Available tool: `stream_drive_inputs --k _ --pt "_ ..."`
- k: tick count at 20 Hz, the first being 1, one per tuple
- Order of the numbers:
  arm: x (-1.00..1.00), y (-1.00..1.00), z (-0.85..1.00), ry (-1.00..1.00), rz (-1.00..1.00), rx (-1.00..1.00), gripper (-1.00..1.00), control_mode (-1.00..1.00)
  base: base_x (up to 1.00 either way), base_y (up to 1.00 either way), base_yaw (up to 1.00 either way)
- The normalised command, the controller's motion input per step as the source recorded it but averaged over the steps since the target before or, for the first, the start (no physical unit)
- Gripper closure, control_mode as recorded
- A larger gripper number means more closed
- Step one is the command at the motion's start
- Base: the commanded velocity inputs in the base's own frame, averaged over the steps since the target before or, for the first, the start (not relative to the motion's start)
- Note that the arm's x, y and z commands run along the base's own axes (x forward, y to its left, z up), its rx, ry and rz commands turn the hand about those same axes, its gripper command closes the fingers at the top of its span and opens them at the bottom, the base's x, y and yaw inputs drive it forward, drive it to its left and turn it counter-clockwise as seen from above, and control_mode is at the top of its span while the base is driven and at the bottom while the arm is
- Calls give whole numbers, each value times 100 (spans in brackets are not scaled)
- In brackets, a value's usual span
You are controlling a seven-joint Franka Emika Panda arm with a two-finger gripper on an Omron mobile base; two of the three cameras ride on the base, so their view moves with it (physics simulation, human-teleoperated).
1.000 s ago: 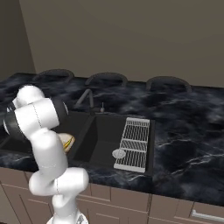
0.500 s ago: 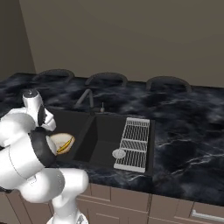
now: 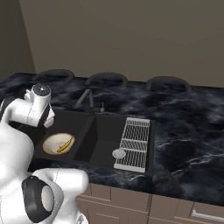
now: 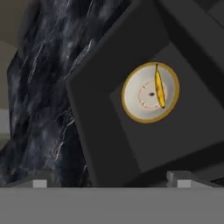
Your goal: Pick the banana from the cabinet and place it in the bowl. Then pick the bowl and place it in the sink. Then turn on the sink facuet.
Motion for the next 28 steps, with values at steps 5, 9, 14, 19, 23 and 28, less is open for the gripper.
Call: stream_drive_inputs --k 5,9,14,19,23,28 --pt "0 -96 86 0 -29 56 -100 -100 0 0 0" --pt "1 -100 50 0 -28 57 -100 -100 0 0 0" --pt "4 -97 4 8 -34 55 -100 -100 0 0 0" --pt "56 -65 -26 21 -30 54 -100 -100 0 0 0" --pt "98 -55 -38 28 -17 55 -100 -100 0 0 0" --pt "96 -40 -54 22 -2 44 -100 -100 0 0 0"
